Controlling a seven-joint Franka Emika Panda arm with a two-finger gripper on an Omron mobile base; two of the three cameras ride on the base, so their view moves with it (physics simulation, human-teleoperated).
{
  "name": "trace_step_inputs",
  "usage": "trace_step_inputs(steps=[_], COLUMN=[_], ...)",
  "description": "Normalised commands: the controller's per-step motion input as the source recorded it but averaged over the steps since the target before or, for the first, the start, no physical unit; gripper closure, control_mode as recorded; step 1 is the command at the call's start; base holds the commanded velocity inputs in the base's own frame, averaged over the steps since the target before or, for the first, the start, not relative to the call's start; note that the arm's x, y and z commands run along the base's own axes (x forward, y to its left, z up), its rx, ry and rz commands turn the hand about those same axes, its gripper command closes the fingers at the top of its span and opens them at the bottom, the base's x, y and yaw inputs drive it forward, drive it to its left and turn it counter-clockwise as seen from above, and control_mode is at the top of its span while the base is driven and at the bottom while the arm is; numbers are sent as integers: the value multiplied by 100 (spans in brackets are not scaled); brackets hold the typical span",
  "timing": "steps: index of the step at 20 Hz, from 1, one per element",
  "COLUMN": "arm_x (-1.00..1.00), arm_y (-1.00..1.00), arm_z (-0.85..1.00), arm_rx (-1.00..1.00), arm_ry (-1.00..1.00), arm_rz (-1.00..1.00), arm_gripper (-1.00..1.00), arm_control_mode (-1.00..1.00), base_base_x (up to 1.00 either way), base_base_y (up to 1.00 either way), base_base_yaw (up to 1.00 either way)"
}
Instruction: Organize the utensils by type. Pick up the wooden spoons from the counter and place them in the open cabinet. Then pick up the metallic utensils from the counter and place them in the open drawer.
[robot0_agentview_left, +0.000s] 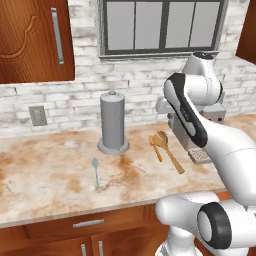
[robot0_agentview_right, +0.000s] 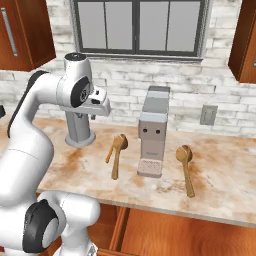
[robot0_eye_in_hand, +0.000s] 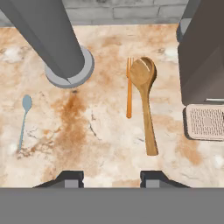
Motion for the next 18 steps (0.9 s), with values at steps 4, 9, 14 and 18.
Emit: trace_step_inputs(steps=[4, 9, 14, 18], arm_x=[-28, -45, -29, -1], arm_y=[-3, -28, -71, -84], arm_z=[-3, -1, -1, -11], arm_rx=[0, 0, 0, 0], arm_ry=[0, 0, 0, 0], arm_rz=[0, 0, 0, 0], arm_gripper=[-100, -100, -100, -100], arm_control_mode=[-100, -100, -100, -100], base_base_x=[0, 0, 0, 0], base_base_y=[0, 0, 0, 0], base_base_yaw=[0, 0, 0, 0])
